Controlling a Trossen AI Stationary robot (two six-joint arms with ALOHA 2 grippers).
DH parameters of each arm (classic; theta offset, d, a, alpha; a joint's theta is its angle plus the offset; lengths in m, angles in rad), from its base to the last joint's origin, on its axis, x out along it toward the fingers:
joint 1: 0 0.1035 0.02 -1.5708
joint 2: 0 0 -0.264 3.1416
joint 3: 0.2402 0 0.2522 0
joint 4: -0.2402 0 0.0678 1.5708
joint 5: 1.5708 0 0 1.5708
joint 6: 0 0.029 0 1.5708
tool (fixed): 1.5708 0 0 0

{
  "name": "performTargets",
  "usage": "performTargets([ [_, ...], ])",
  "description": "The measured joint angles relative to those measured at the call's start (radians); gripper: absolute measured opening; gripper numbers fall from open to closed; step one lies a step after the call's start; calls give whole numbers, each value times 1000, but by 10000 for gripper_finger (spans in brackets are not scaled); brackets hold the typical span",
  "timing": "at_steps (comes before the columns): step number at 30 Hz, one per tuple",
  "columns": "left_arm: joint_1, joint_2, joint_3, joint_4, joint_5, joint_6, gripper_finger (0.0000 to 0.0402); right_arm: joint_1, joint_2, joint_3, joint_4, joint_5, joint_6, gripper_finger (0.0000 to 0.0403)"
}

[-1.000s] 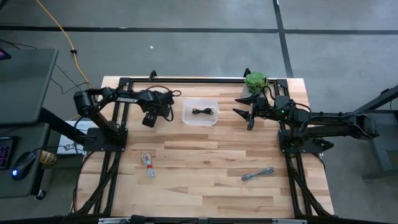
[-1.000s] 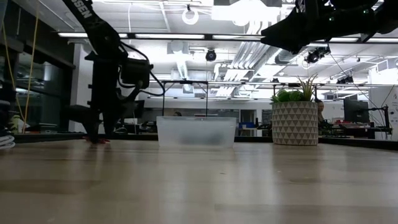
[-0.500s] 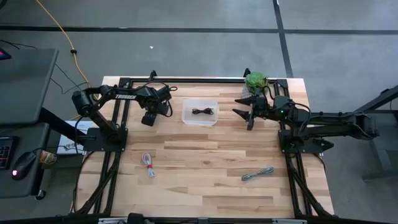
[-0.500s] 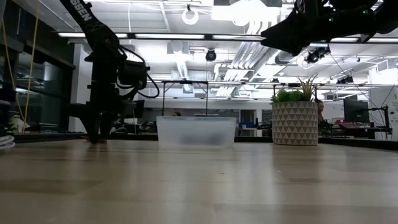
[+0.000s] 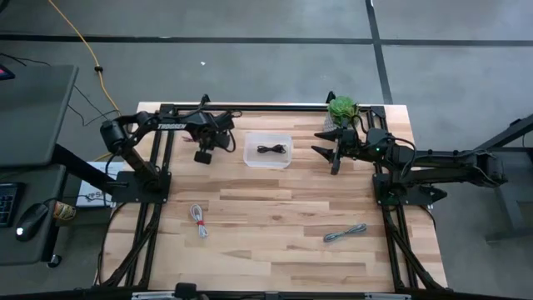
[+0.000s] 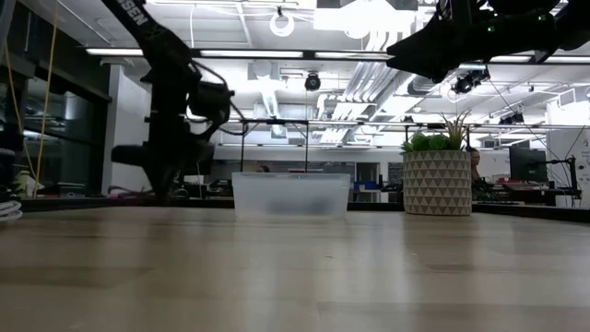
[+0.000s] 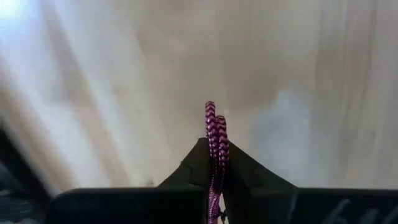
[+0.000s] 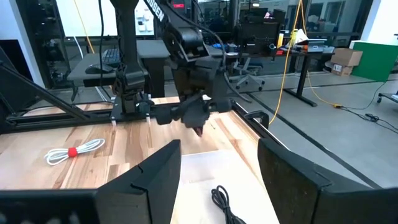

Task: Pick and place USB-C Cables
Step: Put the pink charger cable into the transparent bin

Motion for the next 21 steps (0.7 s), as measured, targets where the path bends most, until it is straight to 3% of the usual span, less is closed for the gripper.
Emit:
performTargets([
  [6,-41,-66,101,-75,-46,-28,1,0,0,0,-5,0,0,204],
  [10,-55,-169,152,-2,-27,-93,0,0,0,0,-6,0,0,204],
  [15,-76,-349,136,260,198,-221,0,0,0,0,-7,0,0,204],
  [18,-103,-446,75,515,347,-332,0,0,0,0,-6,0,0,204],
  [21,-150,-507,-21,800,409,-455,0,0,0,0,-6,0,0,204],
])
